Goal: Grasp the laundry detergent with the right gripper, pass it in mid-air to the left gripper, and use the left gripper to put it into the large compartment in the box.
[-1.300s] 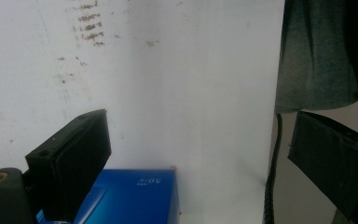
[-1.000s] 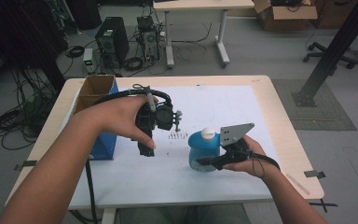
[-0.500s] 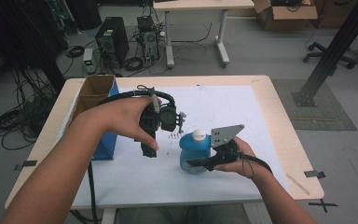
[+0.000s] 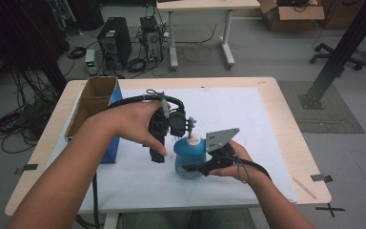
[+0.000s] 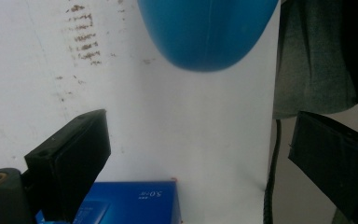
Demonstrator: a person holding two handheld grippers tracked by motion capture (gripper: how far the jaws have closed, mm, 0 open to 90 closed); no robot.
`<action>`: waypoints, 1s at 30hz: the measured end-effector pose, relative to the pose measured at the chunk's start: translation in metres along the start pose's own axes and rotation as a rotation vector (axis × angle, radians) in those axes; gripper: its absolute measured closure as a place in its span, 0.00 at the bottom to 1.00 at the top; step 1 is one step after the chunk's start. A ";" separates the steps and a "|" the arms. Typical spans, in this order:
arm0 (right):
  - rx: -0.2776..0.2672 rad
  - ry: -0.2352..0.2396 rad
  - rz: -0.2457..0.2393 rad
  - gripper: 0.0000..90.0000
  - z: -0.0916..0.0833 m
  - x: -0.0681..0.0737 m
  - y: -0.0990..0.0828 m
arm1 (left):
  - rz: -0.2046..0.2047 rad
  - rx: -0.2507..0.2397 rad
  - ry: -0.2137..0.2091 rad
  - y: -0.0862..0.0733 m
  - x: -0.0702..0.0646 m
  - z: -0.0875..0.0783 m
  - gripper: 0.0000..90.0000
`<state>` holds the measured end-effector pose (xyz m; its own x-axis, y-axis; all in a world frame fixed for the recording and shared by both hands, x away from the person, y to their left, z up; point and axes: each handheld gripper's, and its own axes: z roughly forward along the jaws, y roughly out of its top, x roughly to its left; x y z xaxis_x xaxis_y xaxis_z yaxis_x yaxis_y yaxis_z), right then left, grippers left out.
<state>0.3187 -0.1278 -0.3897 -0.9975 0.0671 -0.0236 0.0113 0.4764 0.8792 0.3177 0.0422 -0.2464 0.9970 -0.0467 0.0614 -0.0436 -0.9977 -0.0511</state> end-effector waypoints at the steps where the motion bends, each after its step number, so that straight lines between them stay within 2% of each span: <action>1: -0.001 0.001 -0.002 0.50 0.001 0.000 0.000 | -0.001 -0.002 -0.001 0.001 0.000 0.000 0.06; 21: -0.004 0.036 -0.008 0.50 0.034 0.006 0.016 | -0.007 -0.015 -0.022 0.002 -0.008 0.010 0.06; 30: 0.001 0.037 -0.004 0.50 0.043 0.006 0.020 | -0.009 -0.029 -0.015 0.000 -0.010 0.010 0.06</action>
<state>0.3154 -0.0803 -0.3925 -0.9994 0.0329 -0.0096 0.0073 0.4773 0.8787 0.3081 0.0428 -0.2571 0.9982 -0.0370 0.0470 -0.0360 -0.9991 -0.0212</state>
